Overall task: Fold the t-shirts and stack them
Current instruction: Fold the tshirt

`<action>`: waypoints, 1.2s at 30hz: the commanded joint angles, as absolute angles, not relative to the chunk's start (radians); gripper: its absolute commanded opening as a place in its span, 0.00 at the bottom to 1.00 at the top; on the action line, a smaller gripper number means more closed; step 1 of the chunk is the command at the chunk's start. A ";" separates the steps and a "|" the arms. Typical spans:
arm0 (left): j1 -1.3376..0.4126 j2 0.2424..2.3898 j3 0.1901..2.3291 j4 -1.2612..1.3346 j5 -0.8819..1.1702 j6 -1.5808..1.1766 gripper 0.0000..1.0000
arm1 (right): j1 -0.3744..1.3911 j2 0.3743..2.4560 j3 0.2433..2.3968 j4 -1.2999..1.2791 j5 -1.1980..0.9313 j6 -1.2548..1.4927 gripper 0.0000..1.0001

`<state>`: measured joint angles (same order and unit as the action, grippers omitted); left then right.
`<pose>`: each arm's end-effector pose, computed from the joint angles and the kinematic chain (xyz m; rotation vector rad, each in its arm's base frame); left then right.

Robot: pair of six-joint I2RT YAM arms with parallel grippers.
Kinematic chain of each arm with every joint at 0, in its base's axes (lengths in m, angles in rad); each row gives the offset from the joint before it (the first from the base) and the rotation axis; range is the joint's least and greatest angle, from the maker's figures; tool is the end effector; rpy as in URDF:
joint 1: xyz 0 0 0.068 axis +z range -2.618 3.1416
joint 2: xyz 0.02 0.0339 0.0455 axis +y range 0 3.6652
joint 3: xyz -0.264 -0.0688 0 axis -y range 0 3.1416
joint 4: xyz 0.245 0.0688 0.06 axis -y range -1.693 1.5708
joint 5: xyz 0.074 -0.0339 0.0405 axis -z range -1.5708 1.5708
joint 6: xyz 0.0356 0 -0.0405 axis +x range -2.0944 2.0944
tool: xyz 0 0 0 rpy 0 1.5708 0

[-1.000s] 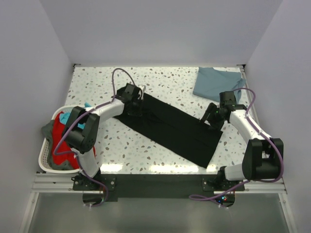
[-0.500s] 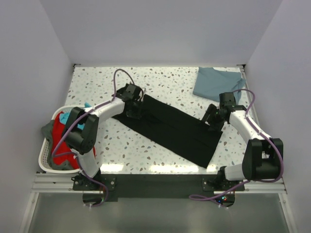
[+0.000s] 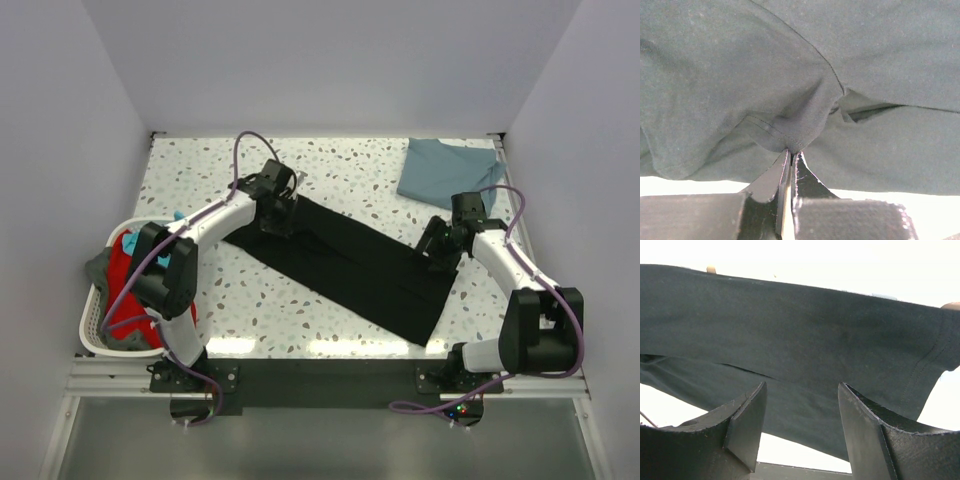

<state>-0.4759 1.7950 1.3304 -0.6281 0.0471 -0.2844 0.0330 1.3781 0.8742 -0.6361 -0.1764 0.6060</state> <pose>0.3326 -0.1733 0.2175 0.2734 2.6849 -0.3031 0.2582 0.0148 0.2078 0.7280 2.6598 0.4209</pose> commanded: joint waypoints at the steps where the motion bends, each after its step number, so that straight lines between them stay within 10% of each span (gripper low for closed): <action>1: -0.486 1.789 1.393 -0.710 0.064 -0.252 0.00 | 0.038 1.347 0.858 -0.635 -0.198 0.600 0.63; 21: -0.497 1.795 1.382 -0.767 0.222 -0.233 0.09 | 0.038 1.350 0.859 -0.632 -0.201 0.604 0.63; 29: -0.497 1.784 1.374 -0.750 0.238 -0.244 0.68 | 0.037 1.355 0.854 -0.630 -0.199 0.595 0.63; 36: -0.440 1.761 1.387 -0.663 0.265 -0.314 0.79 | 0.040 1.359 0.894 -0.641 -0.180 0.565 0.63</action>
